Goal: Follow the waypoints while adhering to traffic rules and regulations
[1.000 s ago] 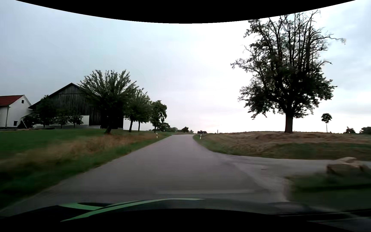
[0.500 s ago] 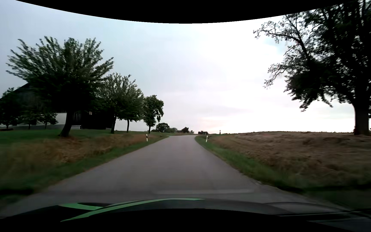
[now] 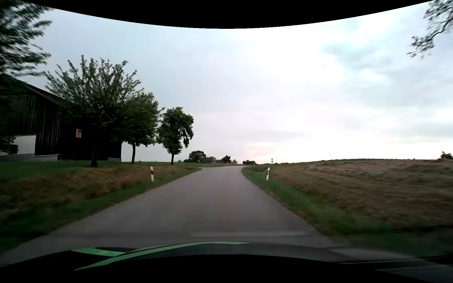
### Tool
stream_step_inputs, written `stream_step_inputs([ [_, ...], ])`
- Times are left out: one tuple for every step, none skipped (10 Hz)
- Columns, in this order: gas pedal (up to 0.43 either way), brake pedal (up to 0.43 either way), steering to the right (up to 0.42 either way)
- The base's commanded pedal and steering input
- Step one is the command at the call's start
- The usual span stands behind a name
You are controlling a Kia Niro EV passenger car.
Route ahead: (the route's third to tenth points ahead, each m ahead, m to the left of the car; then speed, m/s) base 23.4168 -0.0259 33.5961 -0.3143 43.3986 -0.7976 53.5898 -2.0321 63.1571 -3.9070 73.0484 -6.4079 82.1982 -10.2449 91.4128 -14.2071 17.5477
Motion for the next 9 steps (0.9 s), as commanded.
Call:
stream_step_inputs([
  [0.000, 0.000, 0.000],
  [0.000, 0.000, 0.000],
  [0.000, 0.000, 0.003],
  [0.000, 0.000, 0.007],
  [0.000, 0.000, 0.010],
  [0.000, 0.000, 0.011],
  [0.000, 0.006, 0.011],
  [0.000, 0.018, 0.011],
  [0.000, 0.030, 0.011],
])
